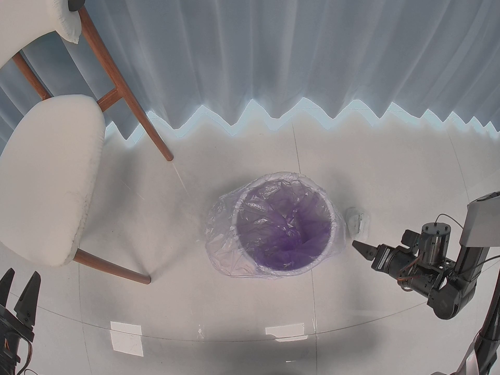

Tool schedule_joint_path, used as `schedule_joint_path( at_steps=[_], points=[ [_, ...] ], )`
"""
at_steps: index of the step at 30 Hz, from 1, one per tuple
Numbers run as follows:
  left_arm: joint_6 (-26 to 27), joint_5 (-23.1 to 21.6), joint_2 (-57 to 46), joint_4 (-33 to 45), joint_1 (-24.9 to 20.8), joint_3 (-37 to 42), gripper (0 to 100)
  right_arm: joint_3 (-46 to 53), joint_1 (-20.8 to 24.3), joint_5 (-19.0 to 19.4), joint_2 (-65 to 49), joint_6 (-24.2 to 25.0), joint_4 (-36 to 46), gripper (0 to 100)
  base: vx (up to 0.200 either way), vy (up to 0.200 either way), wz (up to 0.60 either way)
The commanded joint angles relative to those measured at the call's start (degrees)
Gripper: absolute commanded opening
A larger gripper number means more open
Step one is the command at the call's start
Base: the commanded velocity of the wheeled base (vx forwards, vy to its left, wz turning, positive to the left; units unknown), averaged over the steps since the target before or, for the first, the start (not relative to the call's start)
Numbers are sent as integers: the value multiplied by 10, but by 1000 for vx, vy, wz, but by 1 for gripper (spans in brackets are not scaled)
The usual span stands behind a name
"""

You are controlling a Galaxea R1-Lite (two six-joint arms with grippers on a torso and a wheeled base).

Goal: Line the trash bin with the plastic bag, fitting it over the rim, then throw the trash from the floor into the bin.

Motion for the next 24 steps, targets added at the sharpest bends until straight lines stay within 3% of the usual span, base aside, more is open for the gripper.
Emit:
schedule_joint_path(
  at_steps=[1, 5, 11, 14, 20, 24],
  points=[
    [-1, -8, 23, 1, -2, -27, 100, 48, 50, -4, 7, 27, -14, 100, 0, 0, 0],
    [2, -24, 22, 2, -10, -34, 100, 51, 57, -24, 48, 49, -89, 100, 0, 0, 0],
    [3, -27, 30, 2, -9, -43, 100, 27, 118, -69, 84, 49, -87, 100, 0, 0, 0],
    [3, -28, 34, 2, -9, -43, 100, -1, 122, -86, 95, 55, -86, 100, 0, 0, 0],
    [3, -29, 52, 2, -10, -59, 100, -66, 102, -92, 110, 134, -86, 100, 0, 0, 0],
    [1, -44, 79, 2, -24, -80, 100, -86, 110, -91, 105, 135, -86, 100, 0, 0, 0]
  ],
)
